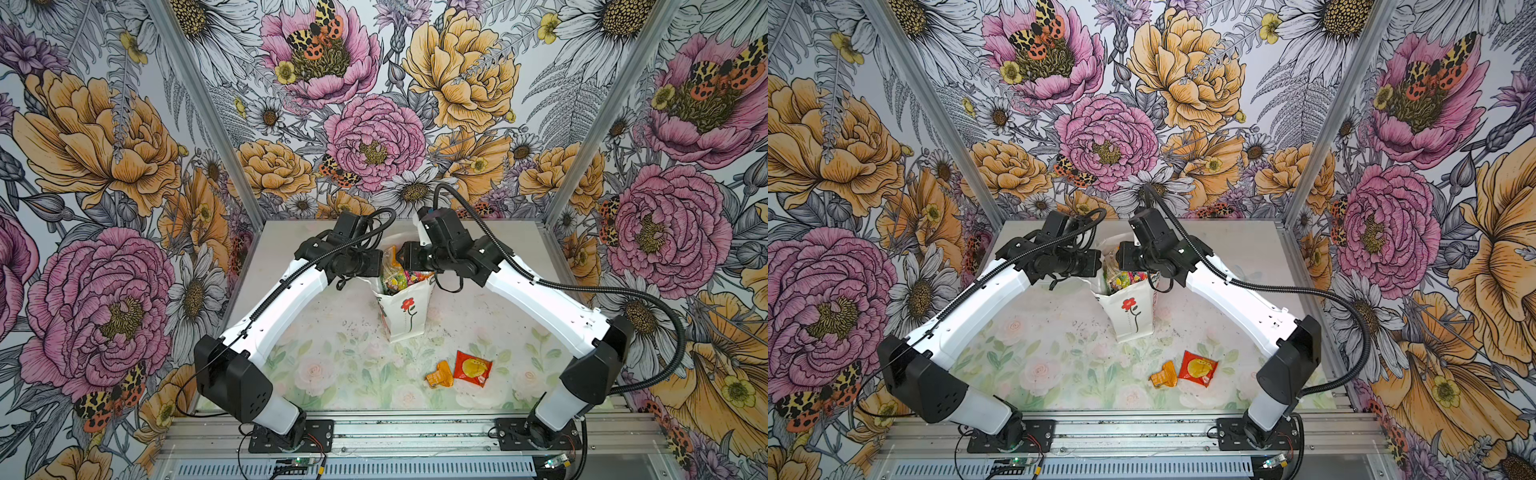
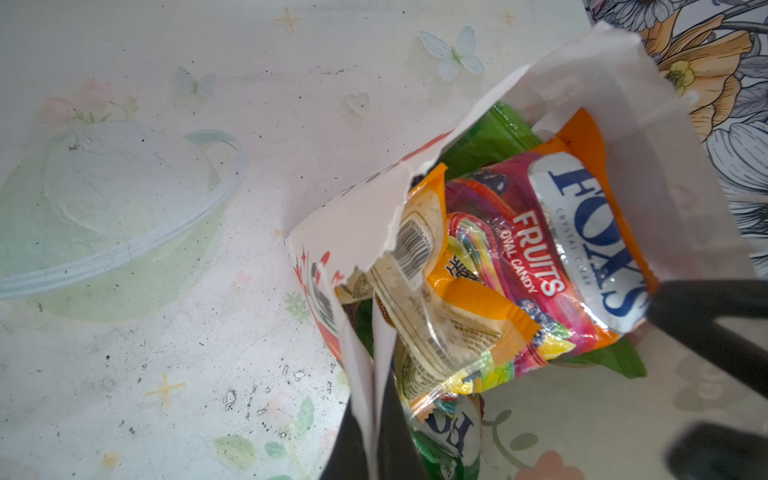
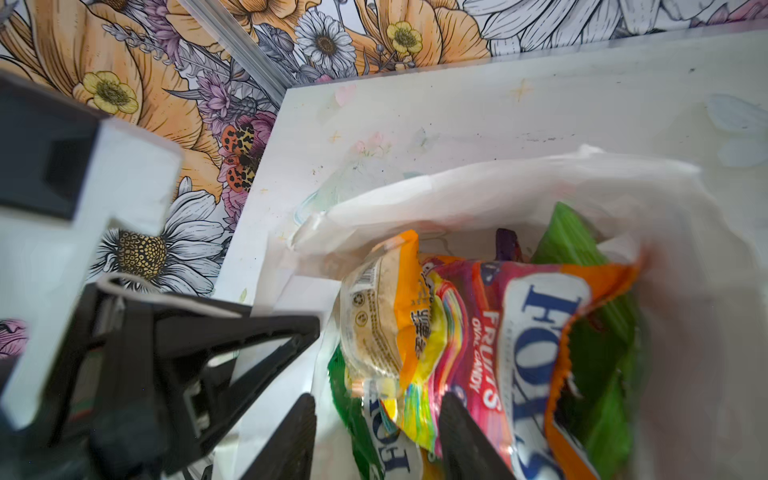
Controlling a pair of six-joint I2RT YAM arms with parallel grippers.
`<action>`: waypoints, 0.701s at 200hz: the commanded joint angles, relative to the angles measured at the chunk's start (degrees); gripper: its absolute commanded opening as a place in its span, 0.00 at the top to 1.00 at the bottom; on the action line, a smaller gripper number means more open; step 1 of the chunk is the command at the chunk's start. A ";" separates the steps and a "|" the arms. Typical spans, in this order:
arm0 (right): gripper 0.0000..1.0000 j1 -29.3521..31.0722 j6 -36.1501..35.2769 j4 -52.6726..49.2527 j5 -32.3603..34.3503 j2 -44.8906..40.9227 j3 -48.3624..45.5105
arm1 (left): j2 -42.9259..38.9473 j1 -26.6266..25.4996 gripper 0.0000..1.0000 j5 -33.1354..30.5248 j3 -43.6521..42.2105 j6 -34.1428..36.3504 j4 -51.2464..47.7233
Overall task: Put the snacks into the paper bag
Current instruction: 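Withdraw the right gripper toward the red mango-print snack pack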
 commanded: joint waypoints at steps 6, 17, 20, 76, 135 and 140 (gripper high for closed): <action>0.50 0.78 0.34 -0.90 2.78 -9.41 -6.16 | -2.91 -0.25 1.00 -1.22 -0.08 0.53 2.96; 0.50 1.03 0.60 -1.53 3.47 -12.33 -9.21 | -2.77 -0.24 1.00 -1.20 -0.03 0.49 2.95; 0.50 1.19 0.75 -1.85 3.71 -13.12 -9.98 | -2.75 -0.25 1.00 -1.17 -0.03 0.52 2.96; 0.49 3.28 4.96 -8.86 7.99 -25.04 -23.13 | -2.56 0.19 1.00 -1.34 -0.03 0.56 3.03; 0.46 3.29 16.44 -13.34 7.98 -32.81 -41.52 | -2.47 0.27 1.00 -1.39 -0.03 0.55 2.99; 0.46 3.29 17.41 -13.40 7.99 -33.20 -43.28 | -2.47 0.27 1.00 -1.39 -0.03 0.51 2.87</action>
